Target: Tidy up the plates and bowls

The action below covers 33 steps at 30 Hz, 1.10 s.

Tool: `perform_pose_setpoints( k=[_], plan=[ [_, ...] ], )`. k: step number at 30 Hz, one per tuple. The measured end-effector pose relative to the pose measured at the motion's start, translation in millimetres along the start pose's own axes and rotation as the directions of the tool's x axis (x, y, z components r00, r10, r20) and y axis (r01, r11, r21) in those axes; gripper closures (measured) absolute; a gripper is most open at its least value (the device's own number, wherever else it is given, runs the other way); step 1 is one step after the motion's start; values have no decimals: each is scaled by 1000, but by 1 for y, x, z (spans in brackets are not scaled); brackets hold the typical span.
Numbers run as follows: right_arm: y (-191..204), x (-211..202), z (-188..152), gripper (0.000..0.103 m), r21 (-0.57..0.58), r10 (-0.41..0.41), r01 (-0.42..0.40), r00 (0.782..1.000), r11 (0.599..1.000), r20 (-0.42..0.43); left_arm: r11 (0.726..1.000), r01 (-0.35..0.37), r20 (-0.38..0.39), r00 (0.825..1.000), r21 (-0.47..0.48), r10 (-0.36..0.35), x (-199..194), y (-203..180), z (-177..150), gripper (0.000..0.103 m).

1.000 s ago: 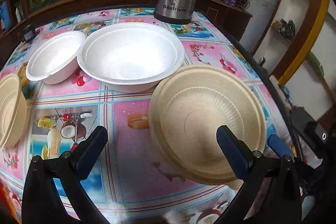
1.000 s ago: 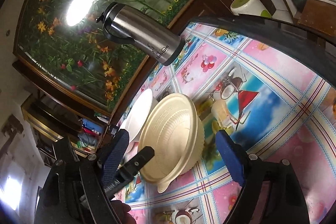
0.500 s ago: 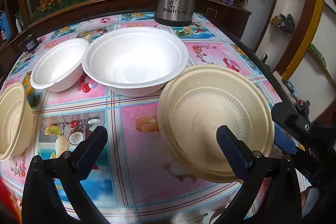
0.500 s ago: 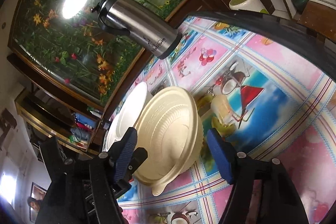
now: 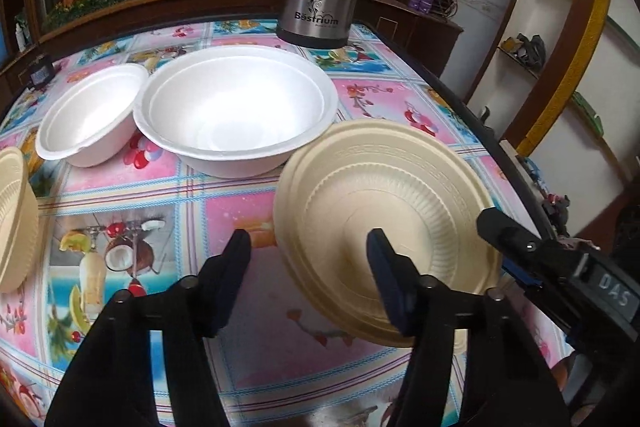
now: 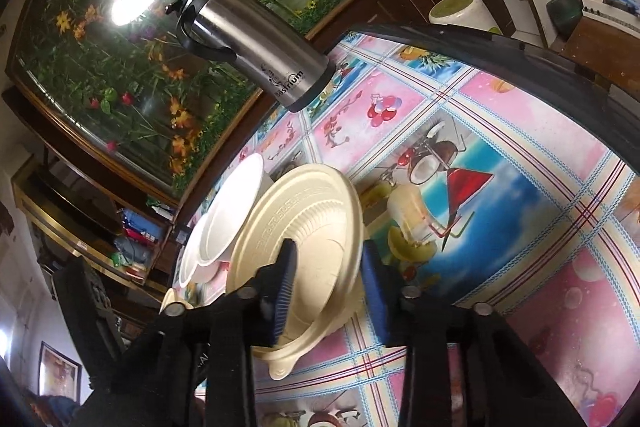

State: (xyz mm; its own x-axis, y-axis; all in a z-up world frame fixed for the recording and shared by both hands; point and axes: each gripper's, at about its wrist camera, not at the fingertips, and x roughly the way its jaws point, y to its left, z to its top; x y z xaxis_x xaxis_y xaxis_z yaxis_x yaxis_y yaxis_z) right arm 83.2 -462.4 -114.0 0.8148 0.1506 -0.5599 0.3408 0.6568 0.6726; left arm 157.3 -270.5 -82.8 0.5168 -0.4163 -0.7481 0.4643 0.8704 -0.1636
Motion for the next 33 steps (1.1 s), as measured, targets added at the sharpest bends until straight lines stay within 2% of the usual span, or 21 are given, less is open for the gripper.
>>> perform_pose_setpoints(
  k=[4,7,9,23,33],
  plan=[
    [0,1,0,89,-10,-24,24,1000,1000,4,1000,27,-16,1000,4,-27,1,-2,-2,64],
    [-1,2,0,90,-14,-39,39,999,999,5,1000,27,-14,1000,10,-27,0,-3,-2,66],
    [-1,2,0,90,-20,-45,46,999,999,7,1000,25,-13,1000,6,-25,0,-1,-2,72],
    [-1,-2,-3,90,-34,-68,68,998,997,17,999,34,-18,999,16,-34,-6,-3,-7,75],
    [10,-10,-23,90,-33,-69,69,997,997,19,1000,-8,-21,1000,27,8,-27,11,-28,75]
  ],
)
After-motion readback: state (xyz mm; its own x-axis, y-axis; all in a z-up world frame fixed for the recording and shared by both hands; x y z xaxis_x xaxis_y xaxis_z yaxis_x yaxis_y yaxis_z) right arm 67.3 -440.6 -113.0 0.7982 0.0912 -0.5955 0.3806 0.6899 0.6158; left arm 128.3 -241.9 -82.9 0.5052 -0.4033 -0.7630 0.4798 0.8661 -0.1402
